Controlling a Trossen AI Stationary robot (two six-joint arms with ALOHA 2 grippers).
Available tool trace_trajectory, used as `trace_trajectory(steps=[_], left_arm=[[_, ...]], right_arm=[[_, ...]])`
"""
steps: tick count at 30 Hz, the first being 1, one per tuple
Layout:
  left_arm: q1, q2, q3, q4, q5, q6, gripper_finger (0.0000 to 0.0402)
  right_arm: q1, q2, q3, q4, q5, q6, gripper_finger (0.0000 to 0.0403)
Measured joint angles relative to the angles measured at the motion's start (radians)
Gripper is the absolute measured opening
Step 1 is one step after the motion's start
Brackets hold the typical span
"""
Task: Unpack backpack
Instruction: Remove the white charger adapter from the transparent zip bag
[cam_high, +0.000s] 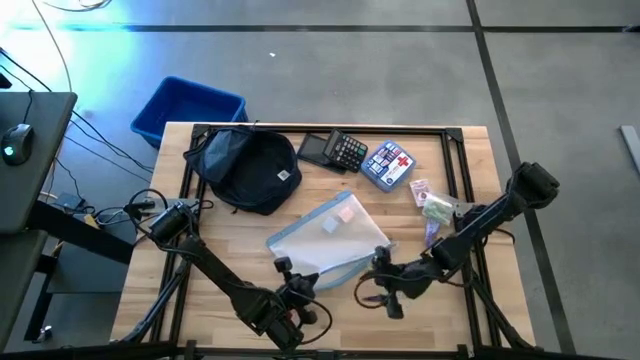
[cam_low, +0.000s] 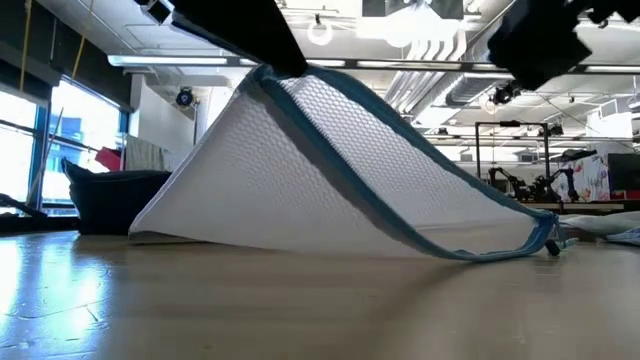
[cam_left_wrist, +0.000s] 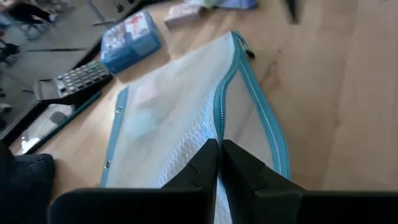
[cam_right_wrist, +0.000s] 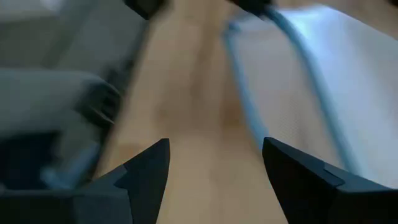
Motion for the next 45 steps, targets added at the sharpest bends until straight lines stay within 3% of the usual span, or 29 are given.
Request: trace_trajectory(steps=[3, 8, 10, 14, 21, 23, 27, 29, 33, 38, 40, 43, 45], left_arm=[[-0.014, 0.0, 0.0, 0.036, -0.02, 0.084, 0.0], [-0.081, 0.0, 0.0, 0.255, -0.039, 0.479, 0.0], [-0.1, 0.0, 0.0, 0.297, -0.077, 0.552, 0.0], [-0.077, 0.0, 0.0, 0.223, -0.087, 0.473, 0.0], [-0.023, 0.001, 0.0, 0.141, 0.11, 0.335, 0.0], [-0.011, 0.001, 0.0, 0.141, 0.123, 0.309, 0.0], [-0.001, 0.001, 0.0, 0.135, 0.094, 0.247, 0.0], [-0.002, 0.001, 0.0, 0.132, 0.078, 0.238, 0.0], [-0.008, 0.001, 0.0, 0.121, 0.04, 0.243, 0.0], [-0.033, 0.001, 0.0, 0.129, -0.029, 0.28, 0.0], [-0.047, 0.001, 0.0, 0.141, -0.05, 0.329, 0.0], [-0.071, 0.001, 0.0, 0.186, -0.078, 0.424, 0.0], [-0.094, 0.001, 0.0, 0.26, -0.101, 0.545, 0.0]], right_arm=[[-0.018, 0.002, 0.0, -0.048, 0.017, 0.005, 0.0224], [-0.032, 0.049, -0.002, -0.136, 0.098, -0.002, 0.0208], [-0.037, 0.072, -0.002, -0.131, 0.099, -0.019, 0.0203], [-0.054, 0.117, -0.002, -0.134, 0.099, -0.021, 0.0199], [-0.065, 0.147, -0.002, -0.119, 0.099, -0.075, 0.0199], [-0.062, 0.147, -0.002, -0.073, 0.036, -0.081, 0.0199], [-0.063, 0.147, -0.001, 0.087, -0.199, -0.053, 0.0199], [-0.061, 0.146, -0.001, 0.106, -0.237, -0.028, 0.0199], [-0.065, 0.151, -0.001, -0.013, -0.047, -0.053, 0.0199], [-0.07, 0.179, -0.002, -0.127, 0.366, 0.0, 0.0199], [-0.076, 0.187, -0.002, -0.135, 0.482, 0.033, 0.0199], [-0.079, 0.186, -0.002, -0.131, 0.534, 0.04, 0.0199], [-0.075, 0.177, 0.002, -0.134, 0.482, 0.027, 0.0199]])
